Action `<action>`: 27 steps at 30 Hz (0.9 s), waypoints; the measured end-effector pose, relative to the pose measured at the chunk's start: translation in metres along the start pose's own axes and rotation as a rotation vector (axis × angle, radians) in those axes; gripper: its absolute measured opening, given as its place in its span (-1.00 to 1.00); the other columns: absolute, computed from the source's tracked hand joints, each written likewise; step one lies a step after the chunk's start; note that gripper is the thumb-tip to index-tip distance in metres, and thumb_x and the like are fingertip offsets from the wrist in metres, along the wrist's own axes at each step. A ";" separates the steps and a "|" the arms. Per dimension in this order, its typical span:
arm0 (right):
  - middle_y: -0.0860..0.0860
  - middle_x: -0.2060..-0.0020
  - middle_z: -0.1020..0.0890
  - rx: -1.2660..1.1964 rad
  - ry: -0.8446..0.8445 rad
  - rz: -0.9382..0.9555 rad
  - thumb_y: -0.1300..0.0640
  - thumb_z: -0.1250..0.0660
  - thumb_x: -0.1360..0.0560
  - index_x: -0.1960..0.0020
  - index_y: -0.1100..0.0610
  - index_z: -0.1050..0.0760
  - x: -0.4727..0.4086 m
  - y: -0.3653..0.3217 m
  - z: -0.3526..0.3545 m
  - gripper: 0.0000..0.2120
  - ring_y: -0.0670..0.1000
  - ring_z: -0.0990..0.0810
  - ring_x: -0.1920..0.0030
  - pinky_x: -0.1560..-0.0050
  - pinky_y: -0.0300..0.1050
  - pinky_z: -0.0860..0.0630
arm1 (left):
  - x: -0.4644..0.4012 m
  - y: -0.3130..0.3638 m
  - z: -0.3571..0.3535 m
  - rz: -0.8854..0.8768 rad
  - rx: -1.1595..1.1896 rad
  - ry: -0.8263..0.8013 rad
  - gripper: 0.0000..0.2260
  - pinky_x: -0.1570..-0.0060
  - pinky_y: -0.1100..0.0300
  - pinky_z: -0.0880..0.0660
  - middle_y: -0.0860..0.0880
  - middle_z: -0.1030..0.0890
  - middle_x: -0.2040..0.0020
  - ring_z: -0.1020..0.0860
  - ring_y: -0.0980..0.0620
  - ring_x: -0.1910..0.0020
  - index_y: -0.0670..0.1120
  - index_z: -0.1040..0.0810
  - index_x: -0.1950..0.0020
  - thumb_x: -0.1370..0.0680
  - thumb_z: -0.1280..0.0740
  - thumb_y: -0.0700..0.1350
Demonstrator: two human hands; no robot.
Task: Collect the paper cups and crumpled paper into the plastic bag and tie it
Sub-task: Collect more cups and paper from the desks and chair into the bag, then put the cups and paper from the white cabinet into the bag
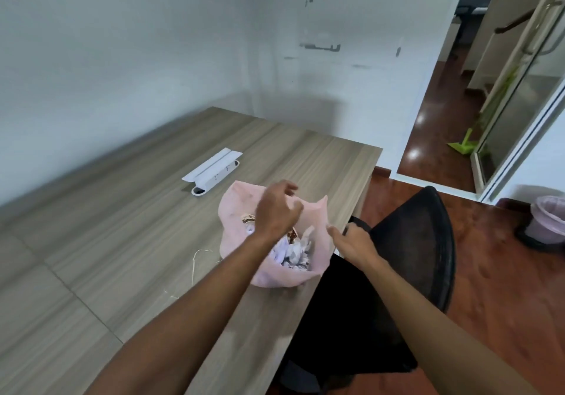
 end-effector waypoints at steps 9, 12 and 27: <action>0.17 -0.06 -0.64 -0.055 -0.058 -0.169 0.03 -0.29 -0.52 -0.11 0.26 -0.52 -0.034 -0.017 -0.034 -0.69 0.14 -0.60 0.20 0.64 -0.32 -0.38 | -0.043 -0.113 0.070 0.504 -0.287 0.094 -0.47 -0.11 -0.03 -0.44 -0.18 -0.50 -0.24 -0.50 -0.22 -0.22 -0.16 -0.39 -0.28 -0.46 -0.45 0.09; 0.18 0.00 -0.61 -0.160 0.008 -0.159 0.23 -0.20 -0.53 0.08 0.23 -0.47 -0.047 -0.023 -0.021 -0.91 0.16 -0.59 0.22 0.68 -0.30 -0.36 | -0.057 -0.124 0.066 0.513 -0.200 0.047 -0.77 0.10 0.09 -0.41 -0.17 -0.60 0.03 -0.57 -0.22 -0.05 -0.19 -0.53 0.00 -0.56 -0.33 -0.02; 0.04 0.15 -0.56 -0.578 0.527 0.040 0.14 -0.17 -0.54 0.09 0.12 -0.45 -0.135 0.016 0.249 -0.89 0.10 -0.54 0.07 0.07 -0.05 -0.47 | -0.187 0.027 -0.030 0.571 0.850 0.148 -0.95 0.22 0.21 -0.59 -0.08 -0.66 0.06 -0.62 0.02 0.15 -0.16 -0.60 0.10 -0.52 -0.36 -0.20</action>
Point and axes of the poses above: each hand's wrist, its own x-axis away from the middle knuckle, its own z-axis out of the back of the hand, y = z × x, the point moved 6 cm from there along -x, towards the middle knuckle
